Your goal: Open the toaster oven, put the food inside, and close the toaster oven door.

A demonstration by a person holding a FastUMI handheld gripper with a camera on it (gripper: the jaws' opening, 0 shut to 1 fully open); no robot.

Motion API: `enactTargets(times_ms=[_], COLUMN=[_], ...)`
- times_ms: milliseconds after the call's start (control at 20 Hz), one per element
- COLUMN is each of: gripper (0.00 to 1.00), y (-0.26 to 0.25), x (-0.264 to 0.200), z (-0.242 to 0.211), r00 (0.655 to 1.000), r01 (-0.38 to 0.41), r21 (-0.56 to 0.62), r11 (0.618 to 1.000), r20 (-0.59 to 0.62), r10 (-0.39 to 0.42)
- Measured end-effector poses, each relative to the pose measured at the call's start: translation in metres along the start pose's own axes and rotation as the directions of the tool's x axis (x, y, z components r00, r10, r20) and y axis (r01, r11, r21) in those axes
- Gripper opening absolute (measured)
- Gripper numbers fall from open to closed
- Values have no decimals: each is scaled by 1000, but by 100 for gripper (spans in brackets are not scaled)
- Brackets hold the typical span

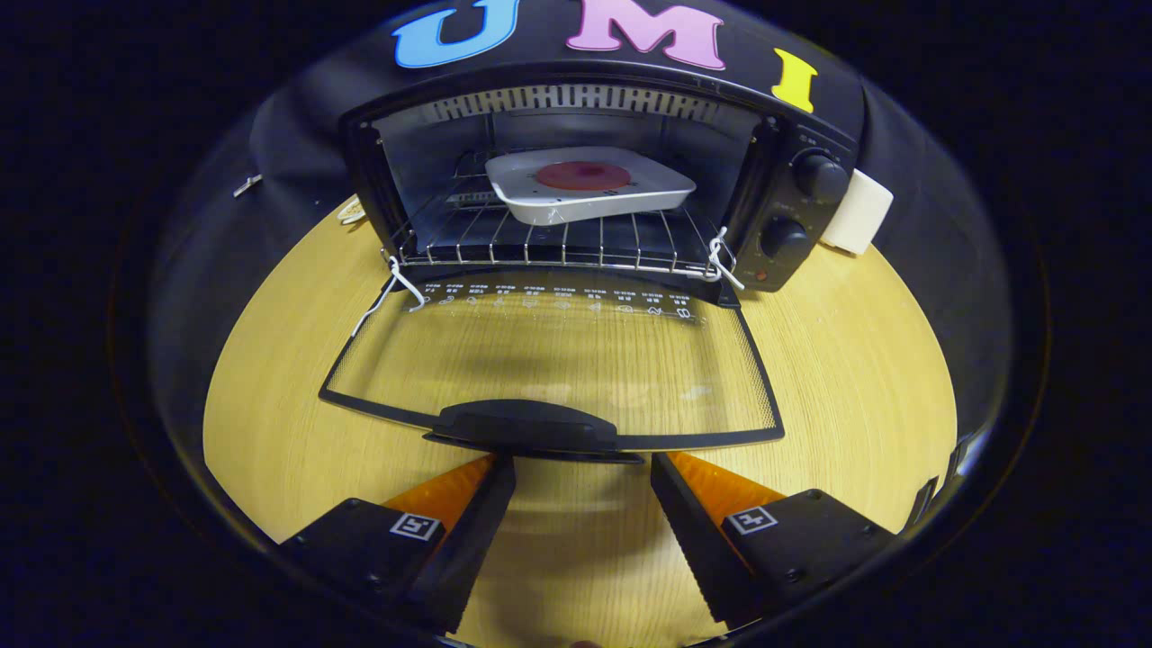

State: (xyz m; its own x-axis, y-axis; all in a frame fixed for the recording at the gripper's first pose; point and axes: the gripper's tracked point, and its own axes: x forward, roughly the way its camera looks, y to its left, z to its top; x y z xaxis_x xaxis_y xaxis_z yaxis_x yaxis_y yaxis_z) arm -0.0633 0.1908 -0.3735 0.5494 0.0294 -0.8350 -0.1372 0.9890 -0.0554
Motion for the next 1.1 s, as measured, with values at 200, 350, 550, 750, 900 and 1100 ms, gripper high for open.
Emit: enactTargets(times_ms=[200,350,550,750,900,1100], gripper=[99,99,99,99,100,100], y=[1,3,2,0,-6,-36], x=[-18,-35,-61,-72,-92,-119], z=[12,26,55,92,116,139], r00=[998,991,972,945,921,872], r01=[-37,-70,-98,-98,-89,-67], r21=[-85,-103,-96,-105,-108,-118], r11=[996,992,991,990,990,991], r20=[54,107,207,303,369,475], r10=[42,81,116,125,123,116])
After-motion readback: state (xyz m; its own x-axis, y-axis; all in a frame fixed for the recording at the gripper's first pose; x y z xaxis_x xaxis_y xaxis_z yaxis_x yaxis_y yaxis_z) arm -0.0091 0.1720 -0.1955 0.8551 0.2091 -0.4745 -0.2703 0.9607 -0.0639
